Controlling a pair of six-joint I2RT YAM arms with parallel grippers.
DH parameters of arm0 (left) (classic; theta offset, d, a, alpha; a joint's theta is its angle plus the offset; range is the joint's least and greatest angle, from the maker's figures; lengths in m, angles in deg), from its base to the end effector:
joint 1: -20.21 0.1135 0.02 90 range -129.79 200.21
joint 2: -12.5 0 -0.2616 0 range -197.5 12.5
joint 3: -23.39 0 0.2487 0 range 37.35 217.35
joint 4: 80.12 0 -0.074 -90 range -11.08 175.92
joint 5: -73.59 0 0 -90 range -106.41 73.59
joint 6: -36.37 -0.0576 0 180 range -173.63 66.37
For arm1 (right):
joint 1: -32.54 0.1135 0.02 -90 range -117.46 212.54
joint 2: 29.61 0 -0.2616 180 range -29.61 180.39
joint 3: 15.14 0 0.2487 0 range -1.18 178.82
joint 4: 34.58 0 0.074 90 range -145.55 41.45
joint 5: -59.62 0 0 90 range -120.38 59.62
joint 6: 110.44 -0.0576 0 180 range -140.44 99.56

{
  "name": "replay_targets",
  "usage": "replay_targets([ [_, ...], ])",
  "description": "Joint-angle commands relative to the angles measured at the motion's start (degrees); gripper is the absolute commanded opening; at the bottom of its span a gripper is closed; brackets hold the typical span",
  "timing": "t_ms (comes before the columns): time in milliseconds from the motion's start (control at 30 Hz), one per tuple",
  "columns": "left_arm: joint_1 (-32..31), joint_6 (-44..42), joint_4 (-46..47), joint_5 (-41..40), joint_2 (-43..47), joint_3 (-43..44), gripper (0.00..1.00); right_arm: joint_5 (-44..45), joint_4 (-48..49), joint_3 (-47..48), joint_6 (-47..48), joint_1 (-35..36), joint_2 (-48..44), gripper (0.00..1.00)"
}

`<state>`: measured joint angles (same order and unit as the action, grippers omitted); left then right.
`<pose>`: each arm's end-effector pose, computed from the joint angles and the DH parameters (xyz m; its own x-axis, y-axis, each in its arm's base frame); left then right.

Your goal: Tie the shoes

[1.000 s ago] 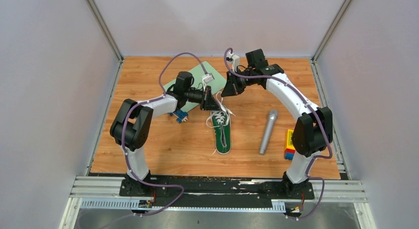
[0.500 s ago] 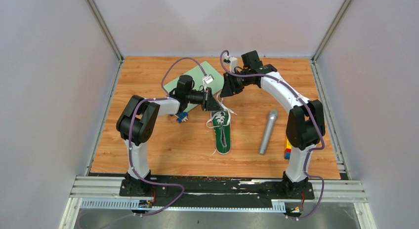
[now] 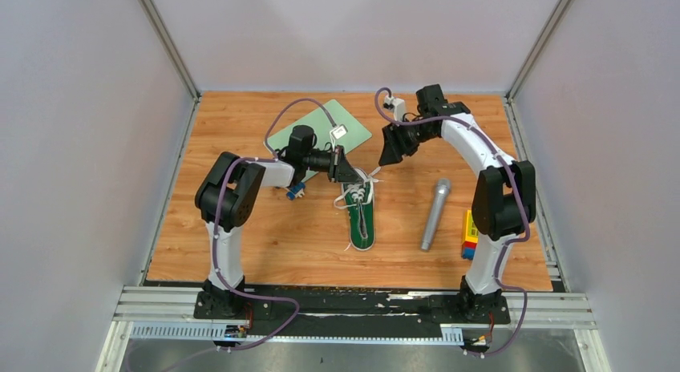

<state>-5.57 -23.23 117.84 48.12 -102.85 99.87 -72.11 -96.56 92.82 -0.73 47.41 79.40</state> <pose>0.3537 -0.2286 0.1586 -0.7561 0.1235 -0.6427 0.6537 0.0962 -0.7506 0.3835 0.1415 0.2520 -0.6479 -0.4325 -0.6270 -0.7455 0.5290 0.4055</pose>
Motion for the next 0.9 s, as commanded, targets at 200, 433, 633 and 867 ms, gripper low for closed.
replay_targets([
  [200, -0.15, 3.58, 4.38, 3.03, -2.08, 1.74, 0.02, -4.23, -12.21, -4.05, 33.05, 2.30, 0.86, 0.54],
  [433, -0.15, 4.33, 4.35, 4.21, -2.93, 2.72, 0.02, -2.72, -10.72, -2.41, 39.54, 4.58, 4.94, 0.53],
  [633, -0.14, 4.43, 3.87, 4.68, -2.76, 2.93, 0.01, -2.77, -9.49, -2.25, 40.03, 6.44, 7.01, 0.40],
  [867, -0.15, -0.58, -5.53, 2.53, -2.63, 5.48, 0.24, -0.74, -9.55, -3.28, 37.25, 6.24, 2.77, 0.03],
])
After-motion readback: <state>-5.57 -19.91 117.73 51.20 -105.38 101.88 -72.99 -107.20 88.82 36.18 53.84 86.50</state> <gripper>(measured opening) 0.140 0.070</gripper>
